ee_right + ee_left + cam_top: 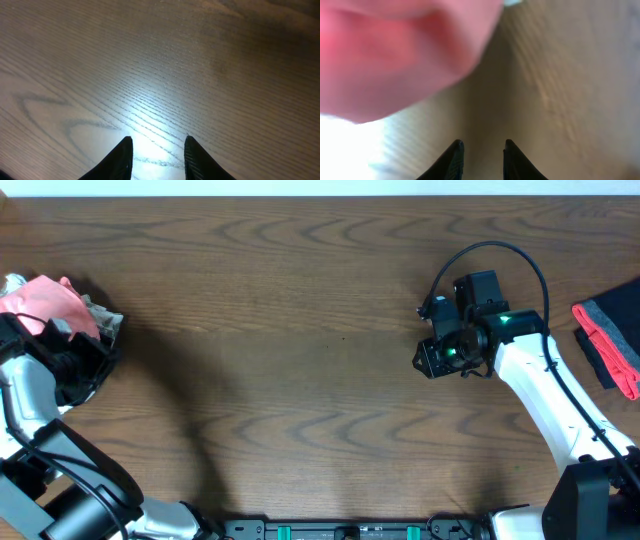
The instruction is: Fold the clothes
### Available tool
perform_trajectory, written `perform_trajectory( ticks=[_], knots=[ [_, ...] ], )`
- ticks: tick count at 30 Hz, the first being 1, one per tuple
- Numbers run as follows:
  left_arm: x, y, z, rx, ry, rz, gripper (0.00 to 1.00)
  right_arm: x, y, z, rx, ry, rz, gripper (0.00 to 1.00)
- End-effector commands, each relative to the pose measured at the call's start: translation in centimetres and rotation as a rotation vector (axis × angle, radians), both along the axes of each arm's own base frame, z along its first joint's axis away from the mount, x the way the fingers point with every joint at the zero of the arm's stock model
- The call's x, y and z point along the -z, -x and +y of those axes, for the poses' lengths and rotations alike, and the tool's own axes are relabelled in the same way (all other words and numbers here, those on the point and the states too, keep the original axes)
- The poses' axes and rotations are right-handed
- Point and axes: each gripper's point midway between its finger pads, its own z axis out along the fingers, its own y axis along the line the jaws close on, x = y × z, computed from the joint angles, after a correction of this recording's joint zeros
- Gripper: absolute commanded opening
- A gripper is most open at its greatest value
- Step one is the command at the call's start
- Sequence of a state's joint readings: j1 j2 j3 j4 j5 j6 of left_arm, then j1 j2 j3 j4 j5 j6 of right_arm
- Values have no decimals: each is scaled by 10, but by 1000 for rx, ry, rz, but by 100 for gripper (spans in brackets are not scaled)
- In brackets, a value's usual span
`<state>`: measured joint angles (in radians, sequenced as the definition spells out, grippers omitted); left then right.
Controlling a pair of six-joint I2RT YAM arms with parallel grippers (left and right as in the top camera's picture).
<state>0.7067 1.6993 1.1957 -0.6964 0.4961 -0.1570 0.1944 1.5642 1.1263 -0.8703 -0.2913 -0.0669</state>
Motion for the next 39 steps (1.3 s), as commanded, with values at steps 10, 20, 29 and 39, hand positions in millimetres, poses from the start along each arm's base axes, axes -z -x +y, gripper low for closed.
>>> perform_trajectory(
  ticks=[10, 20, 29, 39],
  knots=[
    [-18, -2, 27, 67, -567, 206, 27, -1, -2, -1, -15, 2, -12, 33],
    [-35, 12, 49, -40, -828, 363, 27, -2, -4, 0, -15, 1, -22, 34],
    [-31, 17, 56, -52, -866, 415, 27, -2, -6, 0, -15, -1, -31, 36],
    [-14, 23, 54, -19, -843, 479, 27, -2, -7, 0, -15, -1, -34, 36]
  ],
)
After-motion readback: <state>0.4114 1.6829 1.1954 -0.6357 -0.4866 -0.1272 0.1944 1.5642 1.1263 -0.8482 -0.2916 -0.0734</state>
